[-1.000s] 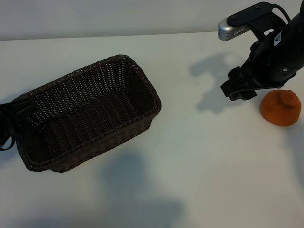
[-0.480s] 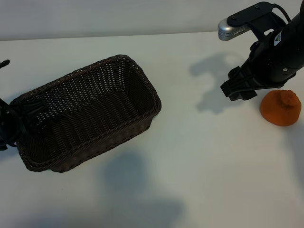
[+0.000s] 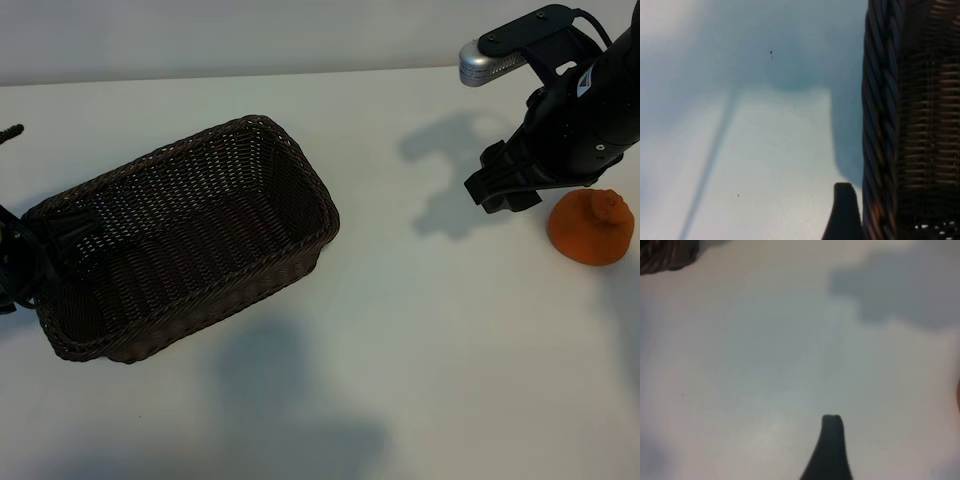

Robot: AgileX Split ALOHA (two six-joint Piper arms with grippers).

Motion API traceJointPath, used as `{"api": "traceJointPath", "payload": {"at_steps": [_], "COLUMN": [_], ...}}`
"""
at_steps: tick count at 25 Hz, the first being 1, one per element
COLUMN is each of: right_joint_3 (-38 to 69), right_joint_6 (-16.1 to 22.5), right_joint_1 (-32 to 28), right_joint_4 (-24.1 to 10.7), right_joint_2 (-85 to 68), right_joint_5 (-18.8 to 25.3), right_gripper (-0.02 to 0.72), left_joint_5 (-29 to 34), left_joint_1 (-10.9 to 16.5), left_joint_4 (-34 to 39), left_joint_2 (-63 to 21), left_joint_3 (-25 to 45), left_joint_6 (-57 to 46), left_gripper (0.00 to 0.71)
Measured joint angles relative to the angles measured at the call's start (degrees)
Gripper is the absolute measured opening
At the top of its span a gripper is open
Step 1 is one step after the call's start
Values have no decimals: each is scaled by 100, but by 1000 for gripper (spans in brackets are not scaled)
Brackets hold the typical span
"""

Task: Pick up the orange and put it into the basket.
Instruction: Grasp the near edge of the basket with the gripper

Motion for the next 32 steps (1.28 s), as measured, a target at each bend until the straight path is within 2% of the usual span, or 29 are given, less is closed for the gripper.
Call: {"api": "traceJointPath", "payload": {"at_steps": [11,16,20,24,32], "right_joint_3": [0,0,0,0,0], "right_joint_6": [2,2,2,2,2], "right_joint_1": [0,0,0,0,0], "right_joint_4": [0,5,5,-5,-5], "right_joint_2": [0,0,0,0,0], "right_joint_5": [77,103,110,146,146], "right_gripper": [595,595,595,595,595], "left_joint_5": [-146,-533,-1060,-1240,-1607], "left_joint_1": [0,6,276,530,576], "left_joint_4": [223,242,245,245,245], "left_joint_2": [30,50,67,67,67], "left_joint_3": [5,501,848,852,852], "left_joint_6": [-262,-406,-403,-220,-87], "left_gripper": [558,558,558,558,558]}}
